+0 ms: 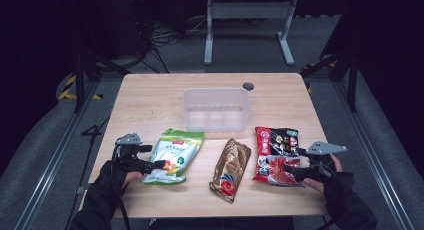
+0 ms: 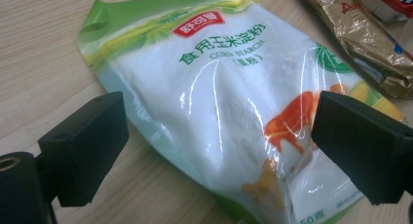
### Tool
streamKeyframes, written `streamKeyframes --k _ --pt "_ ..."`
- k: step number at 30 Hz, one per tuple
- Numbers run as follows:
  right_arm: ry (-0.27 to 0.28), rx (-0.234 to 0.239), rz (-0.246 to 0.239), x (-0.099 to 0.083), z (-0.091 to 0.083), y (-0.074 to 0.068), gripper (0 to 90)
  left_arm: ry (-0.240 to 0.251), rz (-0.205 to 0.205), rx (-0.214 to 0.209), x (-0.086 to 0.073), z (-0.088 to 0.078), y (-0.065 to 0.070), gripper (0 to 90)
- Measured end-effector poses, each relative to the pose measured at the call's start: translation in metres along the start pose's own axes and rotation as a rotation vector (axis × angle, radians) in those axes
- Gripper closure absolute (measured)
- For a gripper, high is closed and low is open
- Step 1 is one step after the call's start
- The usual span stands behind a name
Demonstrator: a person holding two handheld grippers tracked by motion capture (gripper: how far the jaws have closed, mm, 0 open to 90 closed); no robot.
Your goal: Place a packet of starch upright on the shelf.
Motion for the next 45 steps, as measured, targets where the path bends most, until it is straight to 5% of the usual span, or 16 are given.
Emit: streamKeyframes --k 6,11,13,20,24,29,32,40,45 --pt "-0.001 0.013 0.001 0.001 0.002 -0.004 16.6 -0.066 0.034 -0.011 0.007 0.021 0.001 1.1" --pt "-0.01 0.033 -0.018 0.003 0.008 -0.01 16.7 -0.069 0.009 -0.022 0.014 0.028 -0.003 0.0" --pt "-0.014 0.04 -0.022 0.003 0.009 -0.012 16.7 -0.092 -0.043 -0.05 0.012 0.031 -0.004 0.0" --pt "-0.011 0.06 -0.021 0.005 0.009 -0.018 16.8 -0.11 -0.067 -0.007 0.008 0.021 -0.008 0.1" --pt "-0.013 0.063 -0.023 0.006 0.009 -0.019 16.9 -0.118 -0.15 -0.037 -0.002 0.016 -0.011 0.0" --pt "-0.01 0.073 -0.021 0.007 0.011 -0.021 16.9 -0.136 -0.108 -0.03 -0.005 0.017 -0.006 0.2" --pt "-0.014 0.086 -0.019 0.009 0.013 -0.025 16.9 -0.131 -0.094 -0.063 -0.006 0.022 0.006 4.5" --pt "-0.013 0.177 0.01 0.031 0.025 -0.063 18.9 -0.145 -0.128 -0.106 -0.01 0.02 0.025 23.3" --pt "-0.047 0.265 -0.001 0.048 0.046 -0.11 22.8 -0.15 -0.13 -0.116 -0.013 0.018 0.029 28.4"
Point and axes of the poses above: each handheld gripper's, and its own axes: z roughly forward along the jaws, x roughly out of its top, y roughly to its right, the point moved 10 cm from there along z, roughly forward along the jaws, and after that the axes turned 10 degrees about y, right-handed, at the moved point
